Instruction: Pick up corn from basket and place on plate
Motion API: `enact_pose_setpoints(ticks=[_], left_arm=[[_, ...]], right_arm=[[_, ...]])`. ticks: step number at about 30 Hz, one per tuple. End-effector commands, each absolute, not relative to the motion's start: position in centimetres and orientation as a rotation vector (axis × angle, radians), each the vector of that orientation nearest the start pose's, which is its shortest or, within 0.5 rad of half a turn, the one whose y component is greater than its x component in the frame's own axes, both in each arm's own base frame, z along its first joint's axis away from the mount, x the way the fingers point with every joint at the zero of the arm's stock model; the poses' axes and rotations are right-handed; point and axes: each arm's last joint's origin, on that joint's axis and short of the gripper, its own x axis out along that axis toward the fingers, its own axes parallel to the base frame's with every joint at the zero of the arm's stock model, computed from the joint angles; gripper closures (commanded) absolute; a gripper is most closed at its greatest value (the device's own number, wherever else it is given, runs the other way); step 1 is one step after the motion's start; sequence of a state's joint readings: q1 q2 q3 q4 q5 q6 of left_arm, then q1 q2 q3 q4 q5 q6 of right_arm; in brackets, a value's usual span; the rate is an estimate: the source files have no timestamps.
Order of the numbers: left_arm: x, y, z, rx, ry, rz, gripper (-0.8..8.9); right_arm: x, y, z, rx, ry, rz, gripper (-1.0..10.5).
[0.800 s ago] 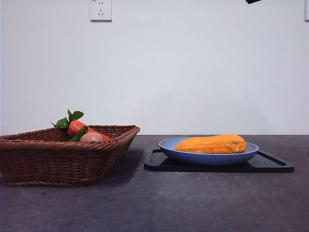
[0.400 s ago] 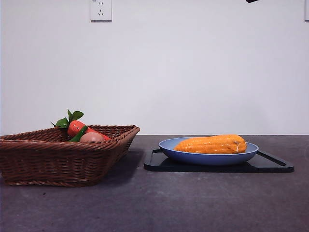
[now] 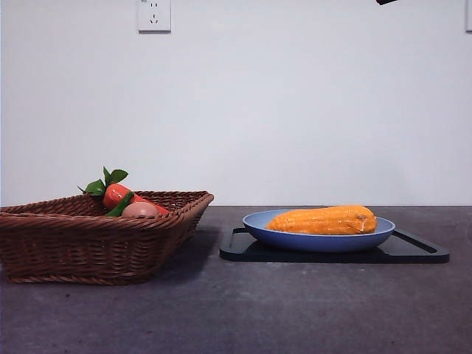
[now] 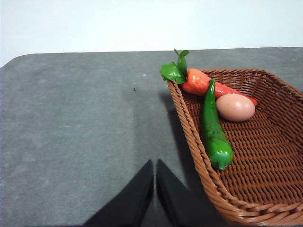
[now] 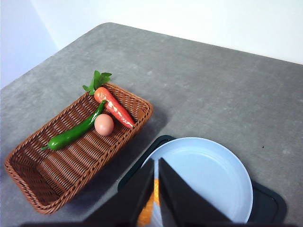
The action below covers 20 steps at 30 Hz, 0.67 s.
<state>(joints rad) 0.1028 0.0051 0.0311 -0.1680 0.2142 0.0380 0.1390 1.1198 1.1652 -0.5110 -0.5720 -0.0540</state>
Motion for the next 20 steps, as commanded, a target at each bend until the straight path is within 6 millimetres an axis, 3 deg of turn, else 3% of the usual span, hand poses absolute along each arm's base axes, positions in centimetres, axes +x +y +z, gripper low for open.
enact_pose_setpoints(ticks=[1, 20], left_arm=[[9.57, 0.39, 14.79, 0.005, 0.167, -0.113, 8.06], [9.59, 0.39, 14.86, 0.007, 0.16, -0.113, 8.06]], right_arm=[[22.7, 4.8, 37.59, 0.04, 0.423, 0.714, 9.4], [22.7, 4.8, 37.59, 0.04, 0.423, 0.714, 9.4]])
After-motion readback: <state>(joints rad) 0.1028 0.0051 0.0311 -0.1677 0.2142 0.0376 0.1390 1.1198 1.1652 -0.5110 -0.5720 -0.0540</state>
